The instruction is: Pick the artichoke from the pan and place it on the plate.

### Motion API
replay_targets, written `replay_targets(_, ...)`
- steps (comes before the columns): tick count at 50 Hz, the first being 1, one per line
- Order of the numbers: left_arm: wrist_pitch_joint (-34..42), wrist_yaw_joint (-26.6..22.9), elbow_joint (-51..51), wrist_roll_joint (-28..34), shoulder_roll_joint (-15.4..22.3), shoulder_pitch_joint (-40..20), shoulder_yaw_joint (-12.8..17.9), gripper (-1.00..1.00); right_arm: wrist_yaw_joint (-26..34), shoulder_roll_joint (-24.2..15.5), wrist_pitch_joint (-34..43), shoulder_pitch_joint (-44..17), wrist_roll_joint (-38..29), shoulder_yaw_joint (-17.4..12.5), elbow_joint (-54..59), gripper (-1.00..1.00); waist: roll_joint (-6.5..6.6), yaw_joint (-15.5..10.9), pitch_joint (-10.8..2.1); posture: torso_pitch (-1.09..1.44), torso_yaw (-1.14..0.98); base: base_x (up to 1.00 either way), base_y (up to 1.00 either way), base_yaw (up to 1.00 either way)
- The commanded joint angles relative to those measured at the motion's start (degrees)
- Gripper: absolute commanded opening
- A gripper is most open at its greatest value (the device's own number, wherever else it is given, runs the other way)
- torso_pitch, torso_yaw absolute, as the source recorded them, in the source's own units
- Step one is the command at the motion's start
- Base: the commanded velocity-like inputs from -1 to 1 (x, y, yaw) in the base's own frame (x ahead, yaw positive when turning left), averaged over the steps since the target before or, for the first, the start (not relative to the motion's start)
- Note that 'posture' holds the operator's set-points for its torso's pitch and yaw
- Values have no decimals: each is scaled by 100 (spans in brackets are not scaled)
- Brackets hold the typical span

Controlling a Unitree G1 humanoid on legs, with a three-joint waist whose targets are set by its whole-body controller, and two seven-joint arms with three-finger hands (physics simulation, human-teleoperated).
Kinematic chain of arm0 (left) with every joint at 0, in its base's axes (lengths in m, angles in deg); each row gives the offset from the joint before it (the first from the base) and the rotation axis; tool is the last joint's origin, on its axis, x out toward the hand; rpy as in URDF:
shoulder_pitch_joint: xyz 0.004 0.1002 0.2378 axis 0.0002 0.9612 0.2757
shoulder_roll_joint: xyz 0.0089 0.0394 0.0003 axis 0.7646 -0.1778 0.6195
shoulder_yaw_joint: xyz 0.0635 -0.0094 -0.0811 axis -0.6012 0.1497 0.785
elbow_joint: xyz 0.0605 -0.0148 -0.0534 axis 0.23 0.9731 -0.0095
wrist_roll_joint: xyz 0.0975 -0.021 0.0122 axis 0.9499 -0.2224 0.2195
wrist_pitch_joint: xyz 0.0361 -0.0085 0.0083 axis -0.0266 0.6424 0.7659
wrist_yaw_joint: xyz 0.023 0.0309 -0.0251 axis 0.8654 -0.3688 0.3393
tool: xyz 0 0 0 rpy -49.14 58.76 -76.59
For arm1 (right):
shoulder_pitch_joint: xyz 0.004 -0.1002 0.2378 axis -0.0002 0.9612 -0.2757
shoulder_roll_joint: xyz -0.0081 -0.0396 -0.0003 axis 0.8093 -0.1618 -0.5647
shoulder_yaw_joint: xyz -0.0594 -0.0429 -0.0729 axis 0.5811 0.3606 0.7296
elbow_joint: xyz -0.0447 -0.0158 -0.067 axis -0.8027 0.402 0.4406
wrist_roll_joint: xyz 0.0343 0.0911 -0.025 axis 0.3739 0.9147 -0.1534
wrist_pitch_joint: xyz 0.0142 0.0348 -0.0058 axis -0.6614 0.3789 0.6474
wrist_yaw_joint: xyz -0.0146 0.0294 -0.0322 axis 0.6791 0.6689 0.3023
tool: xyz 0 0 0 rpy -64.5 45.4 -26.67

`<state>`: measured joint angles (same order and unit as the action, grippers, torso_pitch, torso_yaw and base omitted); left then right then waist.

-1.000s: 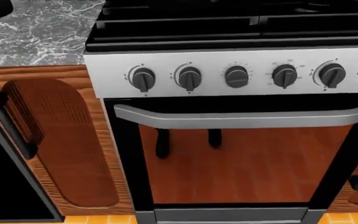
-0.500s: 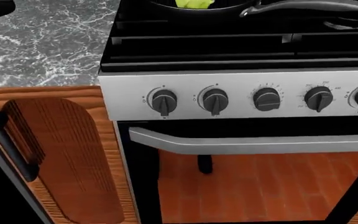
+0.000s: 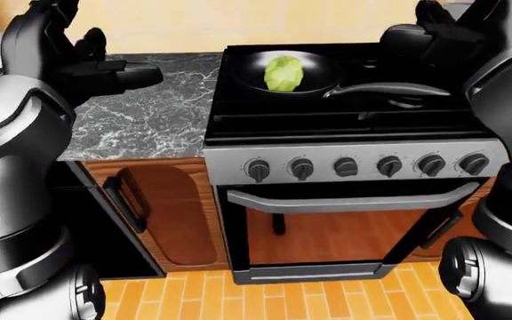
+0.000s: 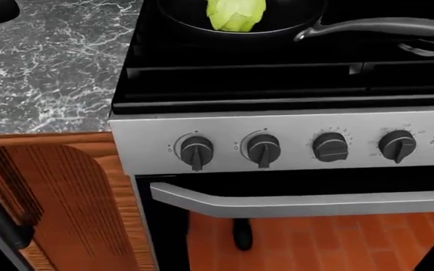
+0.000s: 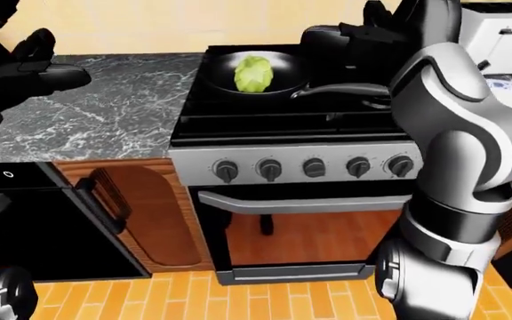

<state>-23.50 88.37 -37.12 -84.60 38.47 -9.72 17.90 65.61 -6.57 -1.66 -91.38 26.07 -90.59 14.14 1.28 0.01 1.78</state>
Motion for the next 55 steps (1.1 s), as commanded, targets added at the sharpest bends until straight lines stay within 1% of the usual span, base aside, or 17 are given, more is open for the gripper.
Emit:
replay_targets(1, -174, 3, -83, 27, 72, -151, 65, 100, 18, -61, -161, -165, 25, -42, -112, 100, 27, 7, -107, 0, 0, 0, -5, 0)
replay_targets(6, -146, 15, -97, 13, 77, -168, 72, 100, 16, -59, -166, -152, 43, -44, -130, 100, -2, -22, -85, 0, 0, 0, -7, 0)
replay_targets(10, -163, 6, -101, 17, 73, -144, 65, 100, 9, -63, -165, -161, 55, -42, -126, 100, -362, -67, -77, 0, 0, 3, -10, 0)
replay_targets(11, -168, 3, -100, 16, 72, -142, 68, 100, 7, -66, -156, -165, 62, -41, -135, 100, -283, -68, -87, 0, 0, 4, -12, 0)
replay_targets(14, -147, 13, -108, 7, 80, -150, 75, 100, 18, -65, -173, -148, 55, -32, -134, 100, -393, -26, -13, 0, 0, 4, -12, 0)
replay_targets(21, -102, 43, -142, -25, 91, -168, 83, 100, 19, -70, -169, -140, 62, -40, -148, 100, -51, -32, 69, 0, 0, 5, -12, 0)
replay_targets(25, -112, 47, -160, -30, 87, -140, 87, 100, 14, -72, -161, -142, 68, -41, -154, 100, 444, -3, -62, 0, 0, 5, -12, 0)
replay_targets(26, -113, 46, -141, -28, 93, -160, 82, 100, 10, -77, -151, -149, 73, -44, -157, 100, 245, -39, -26, 0, 0, 5, -12, 0)
replay_targets(27, -103, 52, -138, -31, 96, -174, 80, 100, 12, -80, -151, -150, 75, -46, -156, 100, 323, 15, -48, 0, 0, 4, -12, 0)
replay_targets(29, -106, 56, -155, -32, 89, -152, 79, 100, 15, -84, -159, -149, 71, -46, -144, 100, 263, -14, -121, 0, 0, 5, -12, 0)
replay_targets(36, -92, 55, -129, -45, 114, -188, 92, 100, -14, -76, -136, -170, 85, -37, -155, 100, -96, -39, -68, 0, 0, 5, -14, 0)
replay_targets(40, -108, 56, -128, -48, 112, -176, 84, 100, -19, -87, -126, -179, 97, -52, -163, 100, -618, -84, -94, 0, 0, 10, -20, 0)
replay_targets(41, -106, 57, -139, -52, 112, -168, 89, 100, -23, -90, -121, -182, 100, -50, -168, 100, -393, -53, -45, 0, 0, 10, -20, 0)
replay_targets(42, -106, 56, -133, -53, 116, -173, 90, 100, -24, -88, -126, -178, 102, -51, -167, 100, -461, -100, -43, 0, 0, 12, -20, 0)
replay_targets(51, -79, 84, -152, -76, 124, -183, 93, 100, -9, -94, -145, -152, 97, -45, -173, 100, 3, -42, 32, 0, 0, 15, -20, 0)
replay_targets(54, -97, 83, -154, -75, 115, -161, 91, 100, 3, -104, -155, -157, 92, -49, -158, 100, 401, 10, -52, 0, 0, 21, -20, 0)
replay_targets(55, -102, 82, -152, -73, 116, -157, 91, 100, 5, -104, -161, -155, 88, -48, -154, 100, 161, -52, 14, 0, 0, 23, -20, 0)
